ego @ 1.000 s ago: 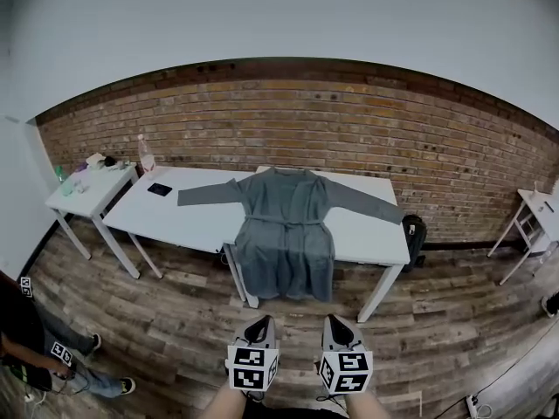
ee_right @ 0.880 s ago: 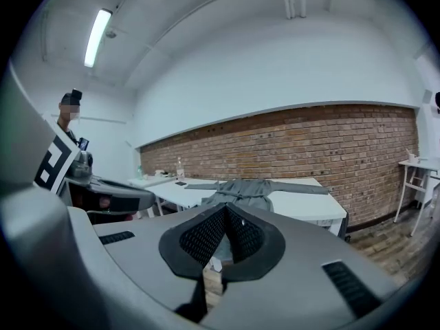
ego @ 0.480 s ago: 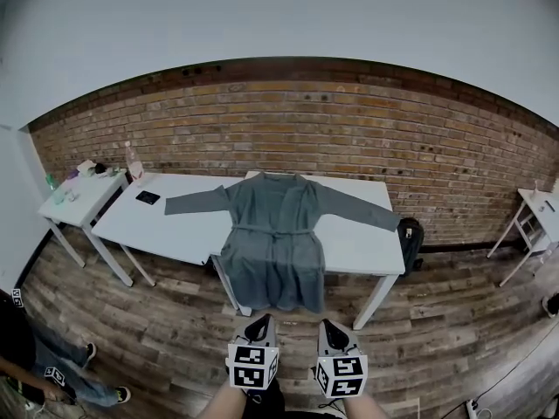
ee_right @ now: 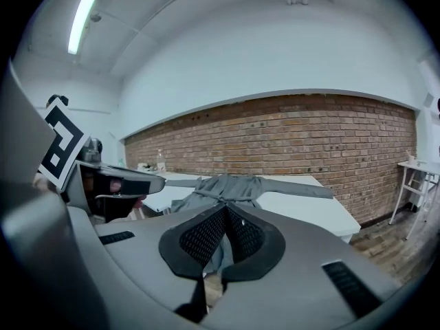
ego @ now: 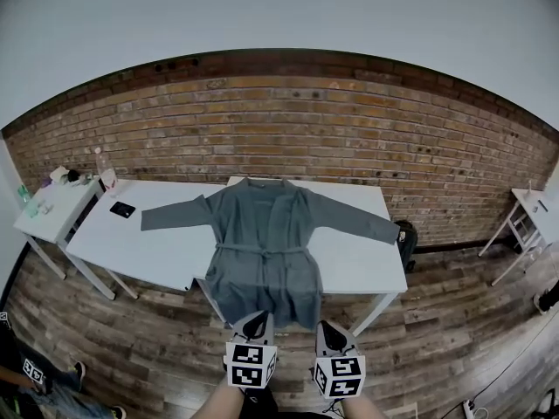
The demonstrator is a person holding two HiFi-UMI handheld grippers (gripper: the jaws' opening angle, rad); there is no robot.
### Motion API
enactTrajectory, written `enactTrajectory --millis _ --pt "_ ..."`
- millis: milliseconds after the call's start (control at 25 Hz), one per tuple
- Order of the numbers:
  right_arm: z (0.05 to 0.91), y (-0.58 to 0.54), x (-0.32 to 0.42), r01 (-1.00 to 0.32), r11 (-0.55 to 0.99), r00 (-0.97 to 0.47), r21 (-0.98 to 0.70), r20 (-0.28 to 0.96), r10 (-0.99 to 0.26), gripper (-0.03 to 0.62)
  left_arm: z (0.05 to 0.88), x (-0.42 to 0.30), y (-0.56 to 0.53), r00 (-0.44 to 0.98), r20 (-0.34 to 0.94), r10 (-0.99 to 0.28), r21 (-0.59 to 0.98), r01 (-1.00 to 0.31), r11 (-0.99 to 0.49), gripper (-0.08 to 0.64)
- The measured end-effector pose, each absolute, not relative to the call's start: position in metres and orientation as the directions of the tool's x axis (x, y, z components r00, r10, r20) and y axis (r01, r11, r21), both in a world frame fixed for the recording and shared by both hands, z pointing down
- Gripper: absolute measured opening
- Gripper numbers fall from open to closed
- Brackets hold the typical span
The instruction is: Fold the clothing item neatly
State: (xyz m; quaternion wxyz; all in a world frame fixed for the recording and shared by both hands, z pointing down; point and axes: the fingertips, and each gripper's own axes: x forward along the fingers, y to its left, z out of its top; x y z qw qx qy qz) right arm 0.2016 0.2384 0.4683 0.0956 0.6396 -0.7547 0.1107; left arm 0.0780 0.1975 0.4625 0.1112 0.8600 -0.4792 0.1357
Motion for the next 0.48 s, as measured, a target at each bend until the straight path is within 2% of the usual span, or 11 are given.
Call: enactTrajectory --millis 480 --pt "0.456 0.073 0.154 -0.988 0.137 -0.150 -0.070 0.262 -0.953 -0.008 0.464 0.018 0.023 0.502 0.366 -0.784 0.104 -0.859 -0.501 -0.009"
